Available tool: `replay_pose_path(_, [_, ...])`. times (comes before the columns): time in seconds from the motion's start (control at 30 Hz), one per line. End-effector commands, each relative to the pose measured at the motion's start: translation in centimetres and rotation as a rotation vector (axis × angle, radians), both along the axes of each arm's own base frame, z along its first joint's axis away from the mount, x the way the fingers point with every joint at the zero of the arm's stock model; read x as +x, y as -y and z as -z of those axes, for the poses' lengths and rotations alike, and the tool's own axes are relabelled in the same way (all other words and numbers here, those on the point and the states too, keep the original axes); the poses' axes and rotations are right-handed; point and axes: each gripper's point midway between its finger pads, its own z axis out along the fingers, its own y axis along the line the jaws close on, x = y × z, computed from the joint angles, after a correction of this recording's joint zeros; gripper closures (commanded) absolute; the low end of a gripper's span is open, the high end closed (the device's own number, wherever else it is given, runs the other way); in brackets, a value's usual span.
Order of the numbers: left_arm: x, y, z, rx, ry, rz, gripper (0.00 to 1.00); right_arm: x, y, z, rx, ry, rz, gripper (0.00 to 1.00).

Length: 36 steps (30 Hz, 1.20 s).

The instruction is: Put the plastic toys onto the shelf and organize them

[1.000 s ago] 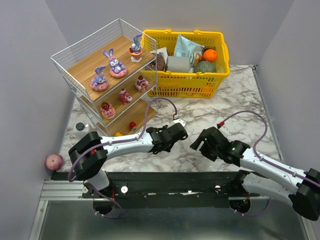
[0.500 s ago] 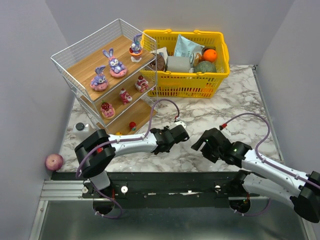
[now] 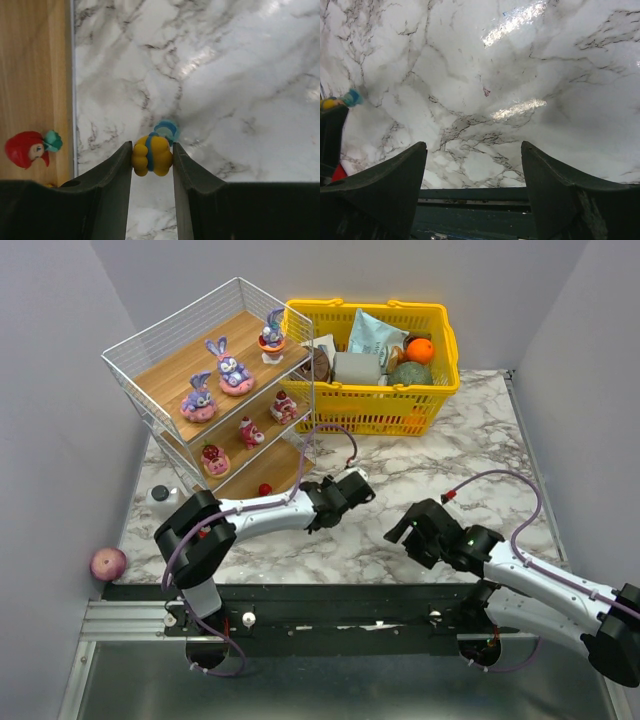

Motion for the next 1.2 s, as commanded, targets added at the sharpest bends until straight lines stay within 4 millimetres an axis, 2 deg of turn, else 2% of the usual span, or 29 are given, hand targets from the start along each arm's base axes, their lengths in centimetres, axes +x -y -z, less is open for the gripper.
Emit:
replay_pose_path(0.0, [4.4,-1.5,-1.8,0.016,0.041,-0.044,0.68,-0.1,1.1,0.9,-0.031,-0.010,0.042,0.17])
replay_pose_path(0.17, [7.6,-2.4,-2.6,0.031,0.060,-0.053,0.68,-0.2,1.1,1.2,-0.035,-0.017,0.041,0.17])
replay_pose_path(0.2, [8.3,-2.9,-2.1,0.049,0.053,-0.059,0.68,-0.2,1.0,1.2,-0.032,-0.018,0.039,0.17])
replay_pose_path(0.37, [10.8,-2.9,-2.6,0.061,0.078,-0.056,0.68,-0.1,0.9,1.4,-0.034,-0.025,0.042,0.17])
replay_pose_path(0.57, [12.8,-4.3,-2.9,0.091,0.086,-0.076,0.68,0.0,0.7,1.5,-0.036,-0.027,0.042,0.18])
replay_pose_path(0.8, [13.7,-5.5,-2.8,0.059,0.055,-0.085,0.67,0.3,0.4,1.5,-0.035,-0.029,0.042,0.18])
replay_pose_path(1.17, [13.8,-5.8,-2.5,0.013,0.015,-0.079,0.63,0.3,-0.1,1.9,-0.040,-0.056,0.034,0.18])
